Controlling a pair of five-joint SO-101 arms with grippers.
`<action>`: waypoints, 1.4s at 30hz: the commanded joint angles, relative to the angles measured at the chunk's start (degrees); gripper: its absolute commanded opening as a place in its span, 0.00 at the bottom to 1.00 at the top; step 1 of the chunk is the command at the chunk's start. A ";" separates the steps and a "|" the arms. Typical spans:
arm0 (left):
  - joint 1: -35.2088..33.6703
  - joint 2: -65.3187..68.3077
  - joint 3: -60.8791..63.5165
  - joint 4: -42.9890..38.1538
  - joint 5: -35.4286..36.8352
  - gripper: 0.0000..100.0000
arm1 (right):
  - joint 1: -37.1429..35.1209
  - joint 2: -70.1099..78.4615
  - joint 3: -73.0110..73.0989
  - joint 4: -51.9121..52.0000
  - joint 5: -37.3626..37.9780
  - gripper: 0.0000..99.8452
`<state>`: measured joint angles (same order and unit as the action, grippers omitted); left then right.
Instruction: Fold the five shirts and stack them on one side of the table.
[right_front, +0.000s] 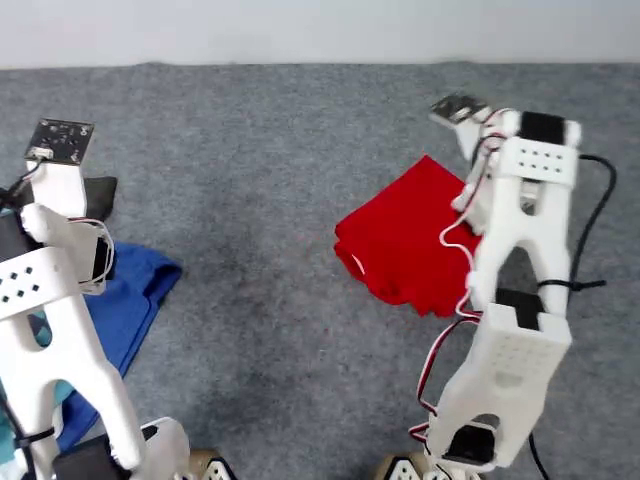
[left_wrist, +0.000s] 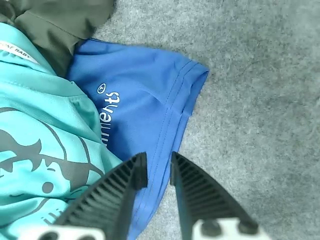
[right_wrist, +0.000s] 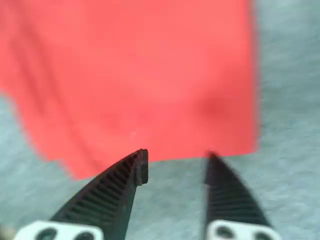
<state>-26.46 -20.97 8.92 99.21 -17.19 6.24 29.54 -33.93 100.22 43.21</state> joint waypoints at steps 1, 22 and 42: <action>0.18 -0.26 -2.07 1.32 -0.18 0.10 | -2.07 -0.92 -2.02 2.86 -5.19 0.01; 0.26 -0.18 -2.15 1.32 -0.18 0.10 | -8.84 -10.07 36.22 -11.91 -15.47 0.01; 1.76 -0.09 -2.15 1.32 -0.18 0.10 | -5.23 -24.84 38.95 -13.32 -14.07 0.01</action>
<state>-26.02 -20.97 8.92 99.21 -17.19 -1.67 7.47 5.19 88.35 27.03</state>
